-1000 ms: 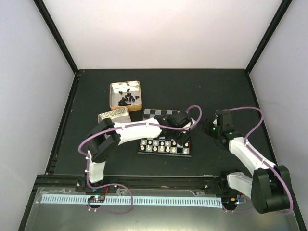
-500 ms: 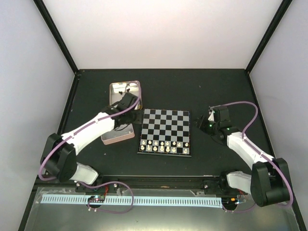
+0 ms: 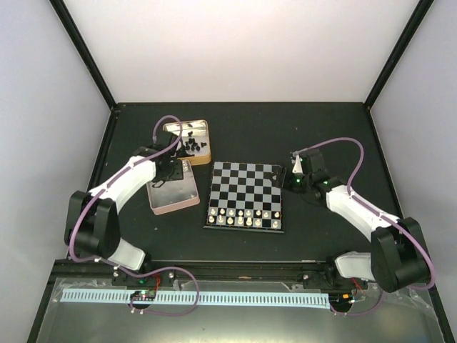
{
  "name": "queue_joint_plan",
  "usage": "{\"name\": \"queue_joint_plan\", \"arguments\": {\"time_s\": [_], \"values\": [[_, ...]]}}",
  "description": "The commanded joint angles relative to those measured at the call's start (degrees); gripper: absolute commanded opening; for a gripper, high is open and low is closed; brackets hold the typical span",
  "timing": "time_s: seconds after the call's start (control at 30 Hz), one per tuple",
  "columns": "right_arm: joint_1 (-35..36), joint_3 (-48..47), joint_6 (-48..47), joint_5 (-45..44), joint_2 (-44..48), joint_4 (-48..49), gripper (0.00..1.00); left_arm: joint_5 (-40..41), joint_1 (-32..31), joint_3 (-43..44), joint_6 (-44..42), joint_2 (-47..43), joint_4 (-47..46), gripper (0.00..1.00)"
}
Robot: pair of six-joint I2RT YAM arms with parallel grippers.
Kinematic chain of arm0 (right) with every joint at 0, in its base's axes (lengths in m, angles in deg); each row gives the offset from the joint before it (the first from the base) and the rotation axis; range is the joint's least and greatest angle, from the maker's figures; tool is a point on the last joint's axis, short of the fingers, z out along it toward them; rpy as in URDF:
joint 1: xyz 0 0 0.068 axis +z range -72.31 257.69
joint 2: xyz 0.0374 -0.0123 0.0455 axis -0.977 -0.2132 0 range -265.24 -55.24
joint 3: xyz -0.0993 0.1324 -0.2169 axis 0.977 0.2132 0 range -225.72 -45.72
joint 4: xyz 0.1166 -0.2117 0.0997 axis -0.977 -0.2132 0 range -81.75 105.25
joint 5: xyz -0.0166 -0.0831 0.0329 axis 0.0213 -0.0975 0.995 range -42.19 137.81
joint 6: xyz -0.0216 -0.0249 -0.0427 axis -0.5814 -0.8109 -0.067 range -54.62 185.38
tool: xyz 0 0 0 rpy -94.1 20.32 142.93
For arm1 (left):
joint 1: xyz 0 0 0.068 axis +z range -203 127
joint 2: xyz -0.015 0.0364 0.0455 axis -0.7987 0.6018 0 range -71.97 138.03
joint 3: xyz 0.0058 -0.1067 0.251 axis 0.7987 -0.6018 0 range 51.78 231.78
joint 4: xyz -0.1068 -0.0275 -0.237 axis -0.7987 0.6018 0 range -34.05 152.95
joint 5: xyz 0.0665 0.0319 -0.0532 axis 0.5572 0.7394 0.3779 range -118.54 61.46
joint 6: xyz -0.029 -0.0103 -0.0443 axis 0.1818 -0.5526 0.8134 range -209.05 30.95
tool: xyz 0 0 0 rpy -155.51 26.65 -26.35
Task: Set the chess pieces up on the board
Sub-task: Adjust the storage box at the center of the board.
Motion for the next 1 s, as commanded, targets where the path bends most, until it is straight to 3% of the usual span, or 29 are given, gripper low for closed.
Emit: {"name": "queue_joint_plan", "arguments": {"time_s": [0.0, 0.23, 0.5, 0.67, 0.97], "values": [[0.3, -2.9, -2.2, 1.5, -2.2, -0.3, 0.61, 4.5, 0.8, 6.2, -9.0, 6.5, 3.1, 0.61], [0.3, -6.4, -3.0, 2.3, -6.5, -2.1, 0.61, 11.6, 0.9, 13.8, -18.5, 15.6, 4.2, 0.63], [0.3, -10.8, -3.2, 2.3, -12.2, -4.0, 0.61, 15.9, 0.9, 18.2, -25.6, 22.2, 3.2, 0.75], [0.3, -12.1, -2.3, 1.8, -13.8, -5.0, 0.61, 14.1, 1.8, 20.5, -24.4, 25.3, 5.8, 0.61], [0.3, -12.8, -1.1, 0.4, -13.7, -4.7, 0.60, 13.2, 4.2, 21.4, -24.9, 27.9, 6.3, 0.52]]}}
